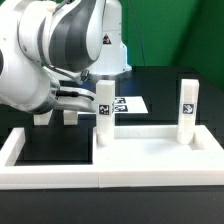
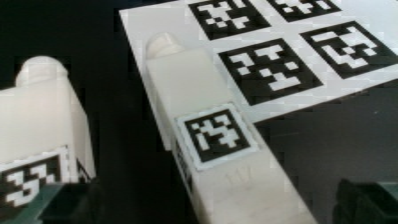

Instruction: Assemble desk

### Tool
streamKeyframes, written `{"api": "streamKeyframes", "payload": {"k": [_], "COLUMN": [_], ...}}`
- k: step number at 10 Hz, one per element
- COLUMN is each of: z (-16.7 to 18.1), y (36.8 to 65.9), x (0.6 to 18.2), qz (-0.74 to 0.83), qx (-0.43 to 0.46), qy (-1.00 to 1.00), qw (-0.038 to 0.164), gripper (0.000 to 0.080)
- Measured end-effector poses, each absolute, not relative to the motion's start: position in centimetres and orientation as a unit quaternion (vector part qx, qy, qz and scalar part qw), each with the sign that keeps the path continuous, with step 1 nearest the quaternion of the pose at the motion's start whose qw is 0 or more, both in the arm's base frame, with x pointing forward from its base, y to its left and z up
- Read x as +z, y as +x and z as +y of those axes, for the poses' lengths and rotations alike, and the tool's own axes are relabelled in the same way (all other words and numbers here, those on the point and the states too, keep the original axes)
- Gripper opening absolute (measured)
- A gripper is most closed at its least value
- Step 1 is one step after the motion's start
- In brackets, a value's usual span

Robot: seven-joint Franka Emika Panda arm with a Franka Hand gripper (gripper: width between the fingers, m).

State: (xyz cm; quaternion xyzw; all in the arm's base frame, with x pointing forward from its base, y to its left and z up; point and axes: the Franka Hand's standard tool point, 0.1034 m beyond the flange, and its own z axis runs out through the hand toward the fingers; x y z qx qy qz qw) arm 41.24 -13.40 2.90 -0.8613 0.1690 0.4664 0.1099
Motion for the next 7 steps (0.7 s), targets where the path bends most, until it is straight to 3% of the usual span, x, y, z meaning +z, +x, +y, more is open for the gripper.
{"api": "streamKeyframes", "payload": {"k": [3,7], "z": [-12.9,-12.7], "y": [41.1,41.1], "x": [4.9,4.2], "qz": [0.177,0.181], "qx": [0.464,0.454], "qy": [-0.858,-0.863], "qw": [0.13,0.128], "gripper": [0.0649,0.0649]}}
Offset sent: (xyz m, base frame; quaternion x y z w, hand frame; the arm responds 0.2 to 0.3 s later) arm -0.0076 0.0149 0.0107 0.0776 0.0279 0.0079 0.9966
